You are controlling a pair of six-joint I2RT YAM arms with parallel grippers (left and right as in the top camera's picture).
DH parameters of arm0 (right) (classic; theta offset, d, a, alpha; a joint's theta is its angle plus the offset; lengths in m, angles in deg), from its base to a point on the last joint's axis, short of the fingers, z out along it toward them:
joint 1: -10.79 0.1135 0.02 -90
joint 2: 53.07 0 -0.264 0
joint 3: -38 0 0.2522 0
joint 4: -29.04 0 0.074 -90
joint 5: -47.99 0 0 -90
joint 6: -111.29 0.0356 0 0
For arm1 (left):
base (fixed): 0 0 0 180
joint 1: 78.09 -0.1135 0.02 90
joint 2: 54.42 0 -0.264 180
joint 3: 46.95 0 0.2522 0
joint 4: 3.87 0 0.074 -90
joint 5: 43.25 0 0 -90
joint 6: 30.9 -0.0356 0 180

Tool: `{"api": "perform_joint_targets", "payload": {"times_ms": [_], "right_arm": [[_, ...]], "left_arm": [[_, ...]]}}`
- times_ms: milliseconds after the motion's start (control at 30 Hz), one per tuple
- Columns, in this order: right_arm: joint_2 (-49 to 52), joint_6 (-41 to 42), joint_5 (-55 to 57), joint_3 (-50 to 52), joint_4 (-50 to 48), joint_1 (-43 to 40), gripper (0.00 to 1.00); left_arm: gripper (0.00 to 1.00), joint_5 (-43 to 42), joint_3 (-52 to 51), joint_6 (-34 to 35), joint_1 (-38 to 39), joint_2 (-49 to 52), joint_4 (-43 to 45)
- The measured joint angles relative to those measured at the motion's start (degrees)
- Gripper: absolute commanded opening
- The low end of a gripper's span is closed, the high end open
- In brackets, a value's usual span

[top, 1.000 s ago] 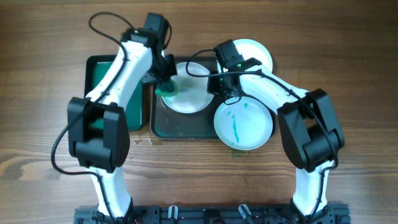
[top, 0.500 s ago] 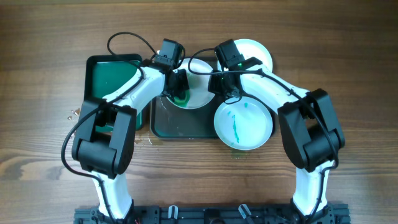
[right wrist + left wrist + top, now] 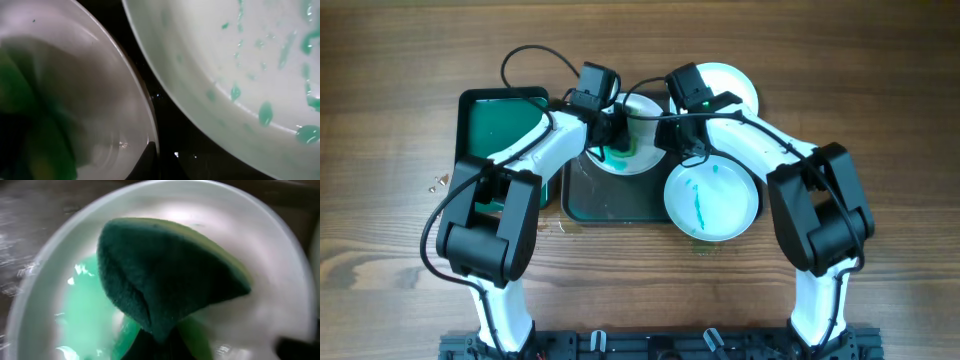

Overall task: Clean dirty plates on tray and stack at the side
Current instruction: 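Lower the plate and scrub it again with the left-held sponge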

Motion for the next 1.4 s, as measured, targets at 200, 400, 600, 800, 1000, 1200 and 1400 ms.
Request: {"api": "perform_joint_targets", "payload": {"times_ms": [200, 400, 600, 800, 1000, 1200, 1400], "right_arm": [[0.0, 0.0, 0.0, 0.0, -0.2, 0.2, 0.04], [0.0, -0.2, -0.2, 0.0, -0.2, 0.2, 0.04], [0.0, -0.2, -0.2, 0.0, -0.2, 0.2, 0.04], [0.0, -0.7, -0.1, 0.0, -0.1, 0.2, 0.04], [0.0, -0.7, -0.1, 0.0, -0.1, 0.2, 0.04], [0.0, -0.7, -0.2, 0.0, -0.1, 0.2, 0.04], [0.0, -2.4, -2.1, 0.0, 0.0, 0.2, 0.04]], "left_arm": [[0.04, 12.7, 0.0, 2.5, 0.8, -0.3, -0.7], [0.04, 15.8, -0.1, -0.1, 1.8, -0.7, 2.6], [0.04, 14.8, -0.1, -6.5, 1.9, -1.0, 3.1], [0.04, 1.3, -0.1, -9.9, 1.7, -1.1, 0.9], [0.04, -10.6, -0.1, -11.3, 1.8, -1.1, 2.6], [0.04, 5.6, -0.1, -4.9, 1.8, -1.2, 0.5], [0.04, 11.3, 0.3, 0.7, 1.8, -2.0, -11.3]]}}
